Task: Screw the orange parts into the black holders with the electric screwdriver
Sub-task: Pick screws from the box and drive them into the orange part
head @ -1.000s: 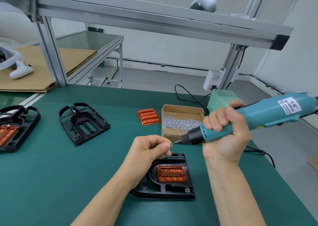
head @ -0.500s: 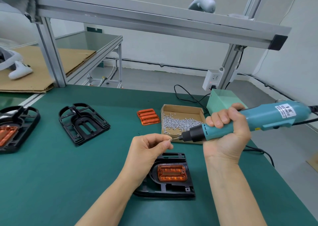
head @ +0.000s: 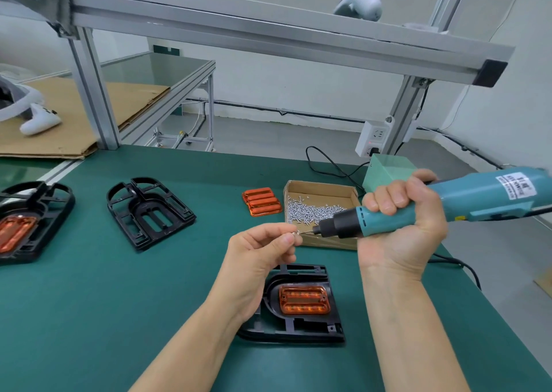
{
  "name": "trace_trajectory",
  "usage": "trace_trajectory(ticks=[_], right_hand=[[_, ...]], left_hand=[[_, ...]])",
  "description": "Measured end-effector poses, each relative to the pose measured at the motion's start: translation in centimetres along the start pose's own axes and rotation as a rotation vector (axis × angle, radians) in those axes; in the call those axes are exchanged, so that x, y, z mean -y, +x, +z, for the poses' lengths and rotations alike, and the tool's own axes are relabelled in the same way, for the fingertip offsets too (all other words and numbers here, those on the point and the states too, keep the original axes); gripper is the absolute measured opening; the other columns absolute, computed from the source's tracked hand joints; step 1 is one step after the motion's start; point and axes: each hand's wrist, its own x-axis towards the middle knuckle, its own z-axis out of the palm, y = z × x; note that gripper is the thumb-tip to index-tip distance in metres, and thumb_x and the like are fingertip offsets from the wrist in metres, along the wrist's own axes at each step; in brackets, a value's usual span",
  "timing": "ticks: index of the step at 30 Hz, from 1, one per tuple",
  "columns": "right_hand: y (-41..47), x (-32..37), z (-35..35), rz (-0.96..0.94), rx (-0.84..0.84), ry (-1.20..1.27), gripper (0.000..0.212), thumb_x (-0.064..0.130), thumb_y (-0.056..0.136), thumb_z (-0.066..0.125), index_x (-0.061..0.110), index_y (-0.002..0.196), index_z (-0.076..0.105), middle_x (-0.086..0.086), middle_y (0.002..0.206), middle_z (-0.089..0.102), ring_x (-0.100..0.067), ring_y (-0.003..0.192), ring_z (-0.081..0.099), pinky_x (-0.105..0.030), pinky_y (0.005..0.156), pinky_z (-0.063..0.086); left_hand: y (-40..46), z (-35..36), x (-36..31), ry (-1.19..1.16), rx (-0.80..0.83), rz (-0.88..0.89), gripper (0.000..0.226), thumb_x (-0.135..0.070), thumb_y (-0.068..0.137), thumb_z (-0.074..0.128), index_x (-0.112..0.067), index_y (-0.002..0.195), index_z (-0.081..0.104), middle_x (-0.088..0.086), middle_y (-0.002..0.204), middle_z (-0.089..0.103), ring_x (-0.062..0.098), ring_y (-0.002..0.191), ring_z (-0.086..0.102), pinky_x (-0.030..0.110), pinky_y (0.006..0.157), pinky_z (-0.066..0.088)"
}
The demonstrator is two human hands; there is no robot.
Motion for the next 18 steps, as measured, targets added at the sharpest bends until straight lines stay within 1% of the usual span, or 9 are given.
trace_trajectory(ticks=[2, 6, 18], right_hand=[[-0.04, 0.09, 0.39, -0.009, 0.028, 0.0, 0.015, 0.008, 0.076, 0.047, 0.023, 0.079, 0.049, 0.009, 0.053, 0.035, -0.006, 0.043, 0.033, -0.02, 0.046, 0.034], [-0.14, 0.14, 0.77, -0.003, 0.051, -0.009, 0.015, 0.008, 0.076, 0.047, 0.022, 0.081, 0.049, 0.01, 0.052, 0.036, -0.006, 0.043, 0.033, -0.02, 0.047, 0.034], [-0.43, 0.23, 1.11, -0.002, 0.074, -0.006, 0.015, 0.008, 0.076, 0.046, 0.021, 0.082, 0.049, 0.009, 0.052, 0.037, -0.006, 0.042, 0.034, -0.02, 0.046, 0.035]], left_hand=[[-0.04, 0.07, -0.04, -0.078, 0.021, -0.038, 0.014, -0.008, 0.068, 0.068, -0.01, 0.078, 0.078, 0.01, 0.073, 0.071, 0.011, 0.061, 0.062, 0.022, 0.06, 0.053], [-0.02, 0.07, -0.22, -0.146, 0.026, -0.068, 0.014, -0.006, 0.068, 0.067, -0.008, 0.077, 0.078, 0.01, 0.072, 0.07, 0.01, 0.059, 0.061, 0.021, 0.059, 0.054], [-0.16, 0.19, -0.25, -0.164, 0.024, -0.088, 0.015, -0.008, 0.067, 0.068, -0.008, 0.079, 0.078, 0.009, 0.072, 0.07, 0.009, 0.059, 0.061, 0.02, 0.058, 0.053]])
